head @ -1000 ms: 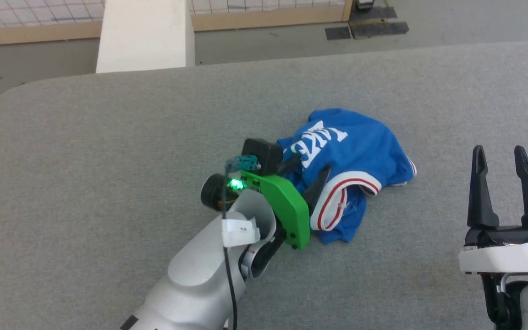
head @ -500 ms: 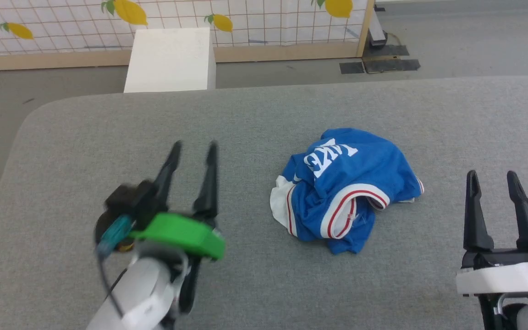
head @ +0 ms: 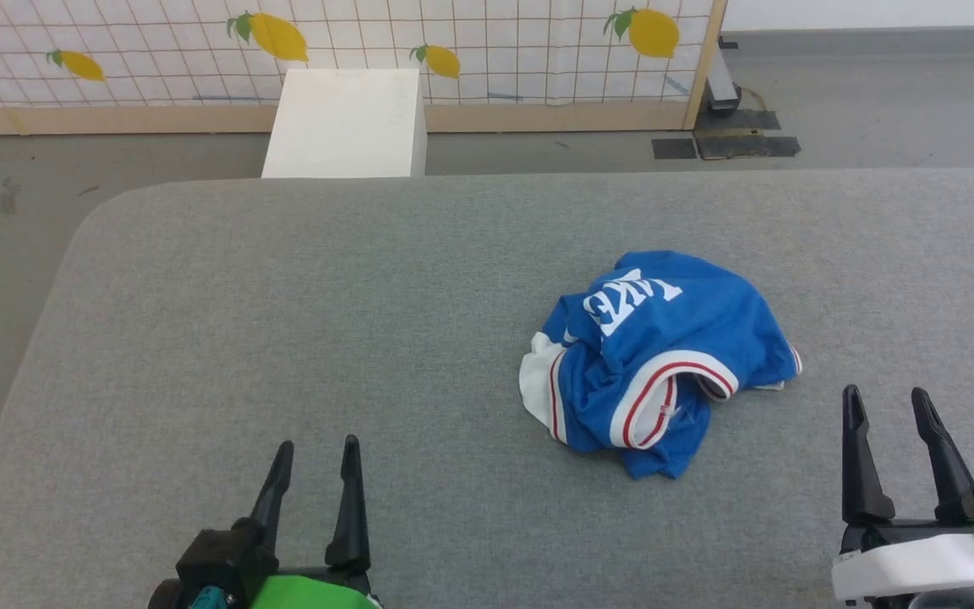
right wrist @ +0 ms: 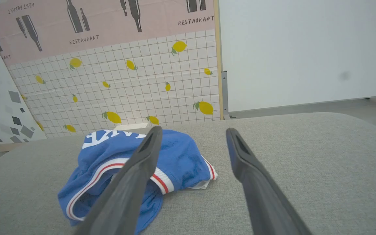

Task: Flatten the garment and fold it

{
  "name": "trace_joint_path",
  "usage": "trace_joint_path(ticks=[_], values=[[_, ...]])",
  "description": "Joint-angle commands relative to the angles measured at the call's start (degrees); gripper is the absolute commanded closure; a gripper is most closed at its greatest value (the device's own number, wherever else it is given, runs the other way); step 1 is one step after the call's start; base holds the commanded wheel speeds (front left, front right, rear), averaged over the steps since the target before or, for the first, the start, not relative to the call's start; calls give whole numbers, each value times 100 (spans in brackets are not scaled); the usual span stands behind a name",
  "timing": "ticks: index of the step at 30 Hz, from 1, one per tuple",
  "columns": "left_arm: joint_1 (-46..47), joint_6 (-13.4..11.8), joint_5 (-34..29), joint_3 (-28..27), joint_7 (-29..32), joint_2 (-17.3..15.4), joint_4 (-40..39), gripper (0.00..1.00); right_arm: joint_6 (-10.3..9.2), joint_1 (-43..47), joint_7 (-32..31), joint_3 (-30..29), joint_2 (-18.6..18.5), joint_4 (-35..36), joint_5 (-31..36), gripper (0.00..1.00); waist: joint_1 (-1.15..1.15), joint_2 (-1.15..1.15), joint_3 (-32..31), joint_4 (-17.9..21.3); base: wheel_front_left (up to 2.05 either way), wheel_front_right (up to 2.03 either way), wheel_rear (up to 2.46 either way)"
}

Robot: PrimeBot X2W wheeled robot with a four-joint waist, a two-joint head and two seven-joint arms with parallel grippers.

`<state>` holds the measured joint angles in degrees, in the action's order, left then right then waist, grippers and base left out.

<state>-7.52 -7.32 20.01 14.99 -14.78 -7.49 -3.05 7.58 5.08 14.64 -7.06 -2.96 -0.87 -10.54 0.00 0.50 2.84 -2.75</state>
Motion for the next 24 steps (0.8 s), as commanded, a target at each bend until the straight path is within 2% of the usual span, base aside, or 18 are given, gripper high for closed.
trace_joint_path(ticks=[1,6,8,14,20,24], values=[[-42,94,-74,-86,-21,75,-19,0,-9,-10,-40,-9,8,-7,-34,0,0,-50,41,-37,0,0,0],[126,323,-297,-208,-21,245,-4,0,-9,-548,-527,-87,8,59,-71,0,0,-50,249,-51,0,0,0],[214,384,-377,-236,-21,297,7,0,-9,-896,-861,-86,-113,72,-149,0,0,-50,358,-54,0,0,0],[428,502,-522,-200,-21,410,57,0,-9,-1847,-2116,186,-949,-124,-470,0,0,-50,673,-154,0,0,0],[639,539,-575,-75,-21,451,155,0,-9,-2519,-3473,685,-1776,-757,-882,0,0,-50,1034,-365,0,0,0],[816,517,-530,62,-21,458,176,0,-9,-2792,-3925,1078,-2222,-1187,-994,0,0,-50,1270,-567,0,0,0]])
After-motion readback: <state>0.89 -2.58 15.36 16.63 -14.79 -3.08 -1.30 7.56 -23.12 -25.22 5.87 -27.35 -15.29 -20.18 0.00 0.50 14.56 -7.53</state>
